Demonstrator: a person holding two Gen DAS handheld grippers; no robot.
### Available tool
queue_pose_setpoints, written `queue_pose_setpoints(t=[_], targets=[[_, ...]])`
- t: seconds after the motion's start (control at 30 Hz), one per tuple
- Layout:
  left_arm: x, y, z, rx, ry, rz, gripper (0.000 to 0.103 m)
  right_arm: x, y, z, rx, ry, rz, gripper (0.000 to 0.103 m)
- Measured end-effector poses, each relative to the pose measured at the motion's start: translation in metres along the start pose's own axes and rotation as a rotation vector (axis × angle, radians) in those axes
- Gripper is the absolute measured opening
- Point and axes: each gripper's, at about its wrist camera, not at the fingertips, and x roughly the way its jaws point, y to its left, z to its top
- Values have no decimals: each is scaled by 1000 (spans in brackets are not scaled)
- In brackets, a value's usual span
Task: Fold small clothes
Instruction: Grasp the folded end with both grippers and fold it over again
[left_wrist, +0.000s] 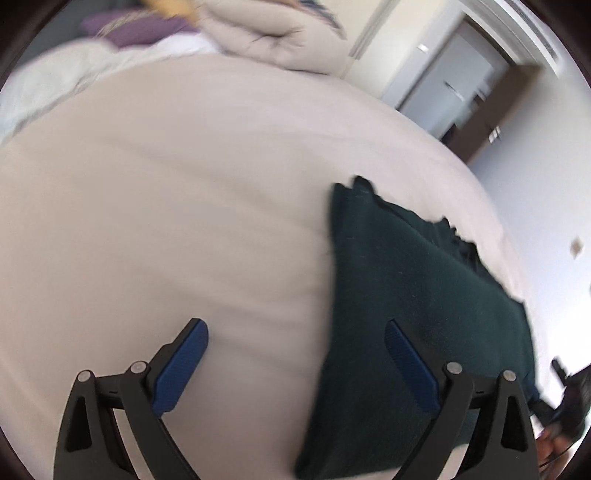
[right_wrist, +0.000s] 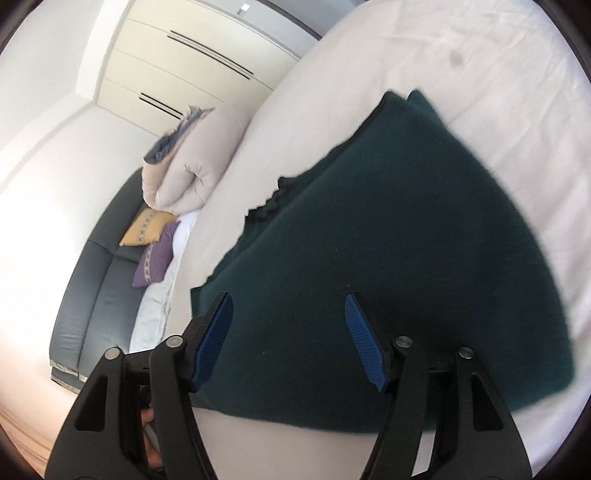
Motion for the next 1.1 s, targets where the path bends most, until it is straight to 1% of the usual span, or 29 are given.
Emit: queue_pose_setpoints(t=[0.03, 0.1, 0.13, 0.17, 0.23, 0.27, 0.33, 0.37, 0.43, 0.47, 0.57, 0.67, 0.7, 0.8, 0.87, 0.93, 1.0, 1.03, 1.07, 1.1], targets=[[1, 4, 1, -7, 14, -17, 98, 2, 2, 0, -4, 17, 15, 67], [6, 9, 4, -10, 68, -50, 98, 5, 8, -3, -16, 61, 32, 67], [9, 9, 9, -8, 98, -60, 101, 8, 12, -5, -23, 76, 38, 67], [13, 8, 11, -2, 122, -66, 103, 9, 16, -7, -26, 84, 49, 67], [20, -3, 17, 34, 168, -52, 102, 14, 25, -11, -31, 103, 72, 67], [21, -8, 19, 39, 184, -66, 102, 21, 31, -12, -39, 117, 78, 67], [26, -14, 19, 34, 229, -133, 102, 33, 47, -17, -66, 143, 89, 67], [30, -15, 17, 38, 255, -143, 102, 38, 55, -18, -83, 159, 93, 67], [37, -22, 17, 53, 278, -122, 102, 53, 74, -19, -105, 180, 96, 67], [39, -24, 19, 51, 289, -126, 102, 57, 80, -18, -113, 187, 103, 67], [45, -26, 24, 9, 345, -204, 102, 64, 100, -17, -136, 209, 125, 67], [47, -28, 25, 5, 386, -225, 101, 74, 117, -17, -156, 232, 137, 67], [47, -28, 25, -2, 402, -243, 100, 78, 122, -18, -163, 241, 143, 67], [50, -20, 21, -82, 457, -339, 93, 86, 134, -22, -184, 272, 153, 67], [54, -17, 16, -139, 505, -401, 82, 97, 141, -23, -192, 290, 152, 67], [57, -21, 14, -164, 526, -415, 80, 107, 146, -25, -195, 304, 150, 67], [56, -20, 12, -182, 524, -423, 76, 114, 149, -26, -197, 319, 152, 67], [56, -18, 11, -207, 527, -433, 66, 116, 148, -26, -198, 323, 153, 67], [55, -15, 10, -231, 533, -449, 51, 121, 149, -26, -196, 331, 153, 67], [54, -13, 7, -251, 536, -466, 42, 124, 146, -26, -194, 338, 153, 67]])
